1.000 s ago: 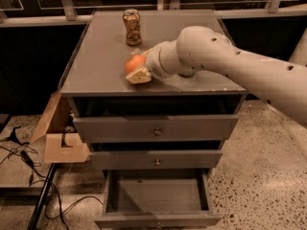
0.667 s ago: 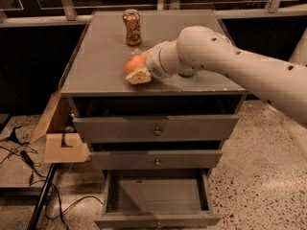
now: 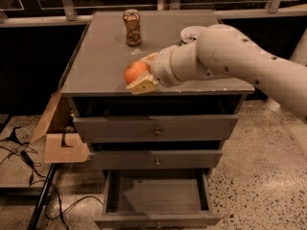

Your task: Place orange into bottom drawer

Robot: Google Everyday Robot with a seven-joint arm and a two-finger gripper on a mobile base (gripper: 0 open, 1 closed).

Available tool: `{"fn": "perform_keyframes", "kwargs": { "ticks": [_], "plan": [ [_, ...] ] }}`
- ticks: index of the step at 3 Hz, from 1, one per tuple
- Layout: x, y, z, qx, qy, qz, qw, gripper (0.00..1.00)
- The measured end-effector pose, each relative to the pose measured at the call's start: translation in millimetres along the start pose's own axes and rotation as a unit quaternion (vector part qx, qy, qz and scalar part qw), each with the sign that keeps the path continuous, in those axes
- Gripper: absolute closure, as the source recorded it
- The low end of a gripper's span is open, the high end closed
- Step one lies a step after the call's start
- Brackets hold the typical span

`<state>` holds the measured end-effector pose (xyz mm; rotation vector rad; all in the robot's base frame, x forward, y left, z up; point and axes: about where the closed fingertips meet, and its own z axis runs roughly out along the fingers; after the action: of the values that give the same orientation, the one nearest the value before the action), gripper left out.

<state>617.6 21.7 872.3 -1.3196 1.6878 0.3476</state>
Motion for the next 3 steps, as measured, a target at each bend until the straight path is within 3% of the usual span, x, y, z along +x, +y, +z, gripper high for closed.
{"fn": "perform_keyframes", "kwargs": {
  "ticks": [1, 2, 3],
  "plan": [
    [-4.9, 53.1, -84.2, -0.047, -0.048, -0.005, 0.9977, 1.0],
    [-4.7, 52.7, -84.3, -0.046, -0.048, -0.005, 0.9978, 1.0],
    [19.1, 69.3, -77.9, -0.058, -0.022, -0.011, 0.998, 1.0]
  ]
}}
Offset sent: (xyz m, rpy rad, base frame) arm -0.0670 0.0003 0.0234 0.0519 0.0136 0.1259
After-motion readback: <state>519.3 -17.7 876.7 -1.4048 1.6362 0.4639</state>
